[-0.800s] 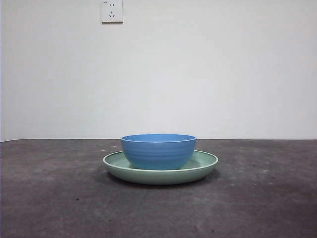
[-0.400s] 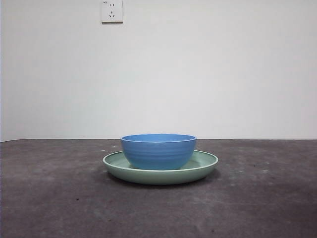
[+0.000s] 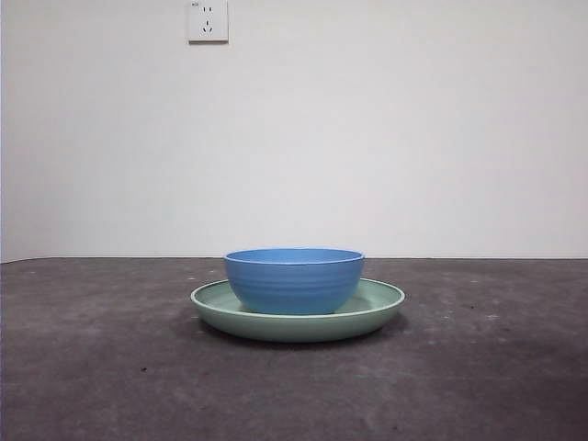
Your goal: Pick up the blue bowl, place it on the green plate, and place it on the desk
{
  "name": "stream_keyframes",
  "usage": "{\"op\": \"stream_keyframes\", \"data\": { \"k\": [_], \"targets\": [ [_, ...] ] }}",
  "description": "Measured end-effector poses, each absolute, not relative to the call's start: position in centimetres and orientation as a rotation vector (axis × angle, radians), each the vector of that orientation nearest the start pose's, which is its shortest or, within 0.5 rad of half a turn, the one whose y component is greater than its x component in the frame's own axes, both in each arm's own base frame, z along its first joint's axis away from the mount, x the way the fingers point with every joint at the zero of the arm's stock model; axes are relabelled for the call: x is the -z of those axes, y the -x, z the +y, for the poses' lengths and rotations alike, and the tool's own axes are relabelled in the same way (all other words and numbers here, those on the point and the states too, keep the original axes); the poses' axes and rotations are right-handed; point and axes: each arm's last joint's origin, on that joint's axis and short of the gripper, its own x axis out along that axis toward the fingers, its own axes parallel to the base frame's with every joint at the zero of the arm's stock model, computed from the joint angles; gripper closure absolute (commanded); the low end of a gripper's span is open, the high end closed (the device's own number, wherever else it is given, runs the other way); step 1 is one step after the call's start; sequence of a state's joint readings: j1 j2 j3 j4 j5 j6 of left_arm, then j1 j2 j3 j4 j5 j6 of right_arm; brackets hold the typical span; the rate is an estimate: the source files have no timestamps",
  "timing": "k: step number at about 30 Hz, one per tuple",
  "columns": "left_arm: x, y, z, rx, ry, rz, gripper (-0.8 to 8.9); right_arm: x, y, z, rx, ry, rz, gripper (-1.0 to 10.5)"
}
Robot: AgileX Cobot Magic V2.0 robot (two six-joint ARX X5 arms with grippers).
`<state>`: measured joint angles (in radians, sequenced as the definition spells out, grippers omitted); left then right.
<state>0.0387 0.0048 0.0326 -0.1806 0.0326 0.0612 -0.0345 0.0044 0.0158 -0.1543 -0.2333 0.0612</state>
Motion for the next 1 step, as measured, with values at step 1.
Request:
{"op": "stream_keyframes", "data": {
  "k": [1],
  "targets": [
    [-15.68, -9.48, 0.27, -0.001, -0.056, 0.153, 8.06, -15.38, -9.54, 0.34, -0.194, -0.08, 0.148, 9.4]
  ]
}}
